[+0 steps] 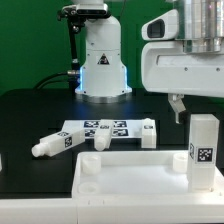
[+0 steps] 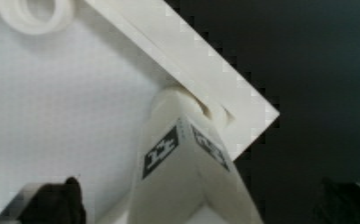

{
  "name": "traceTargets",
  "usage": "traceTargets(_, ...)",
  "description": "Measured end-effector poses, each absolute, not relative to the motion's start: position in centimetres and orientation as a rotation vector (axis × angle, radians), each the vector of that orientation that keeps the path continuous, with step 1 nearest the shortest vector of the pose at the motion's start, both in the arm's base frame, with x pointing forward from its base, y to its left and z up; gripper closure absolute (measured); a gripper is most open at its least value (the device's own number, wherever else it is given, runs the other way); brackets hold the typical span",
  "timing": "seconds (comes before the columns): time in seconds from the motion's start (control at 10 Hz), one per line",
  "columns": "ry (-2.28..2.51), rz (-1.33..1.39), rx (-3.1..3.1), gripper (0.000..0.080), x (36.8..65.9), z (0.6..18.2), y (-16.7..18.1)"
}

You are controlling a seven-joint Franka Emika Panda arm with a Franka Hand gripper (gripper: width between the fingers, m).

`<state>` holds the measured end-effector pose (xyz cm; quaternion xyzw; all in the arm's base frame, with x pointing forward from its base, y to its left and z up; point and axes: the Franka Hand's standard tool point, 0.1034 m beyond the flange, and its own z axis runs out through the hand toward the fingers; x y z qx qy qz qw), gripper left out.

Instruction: Assemble desk

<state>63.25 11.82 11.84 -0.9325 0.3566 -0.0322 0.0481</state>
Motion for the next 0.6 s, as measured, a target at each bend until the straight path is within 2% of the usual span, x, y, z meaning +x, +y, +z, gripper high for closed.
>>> traceTargets(0.2, 0.831, -0.12, -2.942, 0.0151, 63.29, 11.85, 11.84)
traceTargets(0.4, 0.285, -0.183, -3.085, 0.0151, 63.63, 11.73, 12.19)
traceTargets(0.6, 0.226, -0.184, -3.091, 0.0165, 63.65, 11.59, 12.11)
